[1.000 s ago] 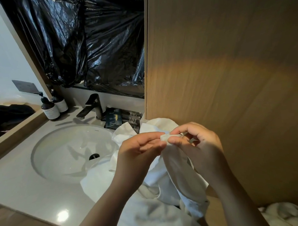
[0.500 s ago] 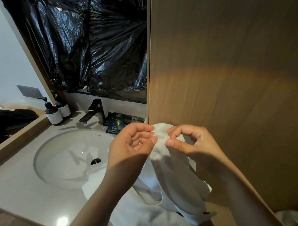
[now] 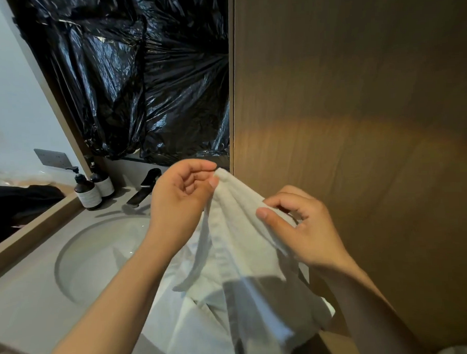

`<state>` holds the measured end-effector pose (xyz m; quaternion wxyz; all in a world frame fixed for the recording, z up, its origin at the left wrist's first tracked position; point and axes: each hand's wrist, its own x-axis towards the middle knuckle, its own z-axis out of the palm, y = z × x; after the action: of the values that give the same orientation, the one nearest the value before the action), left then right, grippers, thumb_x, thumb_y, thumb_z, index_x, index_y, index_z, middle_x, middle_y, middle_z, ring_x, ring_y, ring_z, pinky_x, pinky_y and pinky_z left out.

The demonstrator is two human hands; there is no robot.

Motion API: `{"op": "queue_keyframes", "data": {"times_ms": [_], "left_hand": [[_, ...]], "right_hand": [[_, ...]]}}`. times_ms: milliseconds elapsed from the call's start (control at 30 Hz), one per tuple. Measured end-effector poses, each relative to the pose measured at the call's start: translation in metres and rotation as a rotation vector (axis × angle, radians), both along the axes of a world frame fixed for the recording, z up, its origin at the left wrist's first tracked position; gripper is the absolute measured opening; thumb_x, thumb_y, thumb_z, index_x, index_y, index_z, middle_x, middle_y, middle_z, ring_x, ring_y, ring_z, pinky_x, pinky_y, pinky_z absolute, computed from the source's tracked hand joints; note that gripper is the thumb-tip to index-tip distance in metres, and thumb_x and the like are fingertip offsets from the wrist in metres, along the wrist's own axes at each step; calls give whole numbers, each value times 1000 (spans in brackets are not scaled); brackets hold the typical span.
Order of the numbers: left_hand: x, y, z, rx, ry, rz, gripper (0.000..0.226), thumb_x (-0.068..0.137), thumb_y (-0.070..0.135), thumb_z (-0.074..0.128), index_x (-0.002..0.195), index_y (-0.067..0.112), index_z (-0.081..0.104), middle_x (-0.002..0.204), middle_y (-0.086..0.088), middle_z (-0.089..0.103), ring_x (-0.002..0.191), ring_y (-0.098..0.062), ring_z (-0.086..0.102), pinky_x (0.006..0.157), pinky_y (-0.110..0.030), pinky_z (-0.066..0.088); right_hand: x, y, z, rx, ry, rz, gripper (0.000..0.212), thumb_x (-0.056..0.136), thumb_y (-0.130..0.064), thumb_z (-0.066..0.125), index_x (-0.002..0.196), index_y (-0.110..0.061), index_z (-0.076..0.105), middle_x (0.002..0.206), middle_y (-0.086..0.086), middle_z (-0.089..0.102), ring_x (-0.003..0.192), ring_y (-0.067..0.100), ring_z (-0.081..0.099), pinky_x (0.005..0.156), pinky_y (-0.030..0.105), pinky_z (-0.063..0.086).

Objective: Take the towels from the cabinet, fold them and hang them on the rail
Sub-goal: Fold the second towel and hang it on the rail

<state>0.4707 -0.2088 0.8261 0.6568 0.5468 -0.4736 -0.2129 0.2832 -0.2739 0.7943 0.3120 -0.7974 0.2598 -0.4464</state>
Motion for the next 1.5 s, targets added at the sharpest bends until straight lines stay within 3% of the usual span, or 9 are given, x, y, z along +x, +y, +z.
{"op": "queue_keyframes", "data": {"times_ms": [167, 367, 500, 767, 867, 1100, 1200, 1333, 1500], "left_hand": [[6, -23, 32, -119, -81, 108, 16, 87, 0, 64, 100, 9, 67, 83, 4, 66, 70, 5, 61, 67, -10, 48], [12, -52, 43, -117, -135, 198, 16, 88, 7, 66, 104, 10, 68, 87, 7, 66, 71, 8, 59, 69, -10, 49], [16, -65, 37, -88, -150, 233, 15, 88, 10, 66, 101, 15, 68, 84, 9, 65, 70, 9, 58, 68, -8, 49], [18, -76, 20, -54, -142, 239, 14, 87, 10, 67, 95, 20, 68, 83, 7, 66, 75, -1, 61, 68, -8, 48], [10, -78, 16, -49, -177, 237, 14, 86, 9, 68, 93, 21, 68, 81, 11, 65, 70, 7, 59, 67, -4, 46], [7, -77, 16, -62, -235, 223, 14, 87, 11, 68, 91, 24, 67, 82, 13, 65, 69, 10, 58, 69, -5, 48], [9, -76, 14, -55, -229, 200, 15, 88, 10, 67, 91, 25, 67, 84, 11, 66, 73, 4, 60, 73, -11, 51], [10, -73, 11, -48, -232, 198, 14, 89, 11, 66, 93, 24, 67, 85, 10, 66, 78, -3, 62, 75, -17, 54], [11, -72, 11, -32, -222, 209, 14, 89, 11, 66, 93, 25, 66, 86, 8, 67, 82, -10, 65, 78, -21, 56]], "right_hand": [[-4, -13, 22, 2, 125, 43, 22, 88, -45, 59, 85, -28, 73, 81, -9, 61, 77, 12, 57, 66, 20, 43], [-20, -27, -10, 87, 245, -30, 27, 90, -44, 56, 76, -24, 66, 81, -6, 55, 76, 12, 54, 71, 36, 45], [-35, -36, -31, 38, 372, -136, 20, 94, -40, 55, 81, -28, 63, 84, -10, 54, 78, 5, 54, 69, 29, 46], [-68, -43, -75, 27, 616, -301, 28, 96, -37, 53, 118, -25, 65, 121, -21, 48, 105, -4, 46, 87, 15, 40], [-74, -43, -92, 115, 640, -306, 39, 93, -34, 56, 131, -25, 59, 142, -19, 39, 117, -2, 42, 96, 15, 37], [-90, -39, -119, 450, 491, -287, 76, 71, -64, 72, 137, -35, 48, 138, -22, 39, 125, 4, 41, 103, 30, 42], [-100, -33, -131, 714, 174, -274, 61, 70, -58, 74, 124, -38, 53, 125, -18, 56, 112, 2, 56, 84, 21, 51], [-101, -39, -140, 909, -50, -370, 32, 94, -26, 61, 125, -23, 52, 116, 0, 64, 98, 10, 66, 72, 24, 58], [-95, -43, -135, 1285, -372, -280, 23, 102, -19, 48, 118, -8, 59, 107, 11, 72, 99, 24, 69, 86, 35, 54]]}}
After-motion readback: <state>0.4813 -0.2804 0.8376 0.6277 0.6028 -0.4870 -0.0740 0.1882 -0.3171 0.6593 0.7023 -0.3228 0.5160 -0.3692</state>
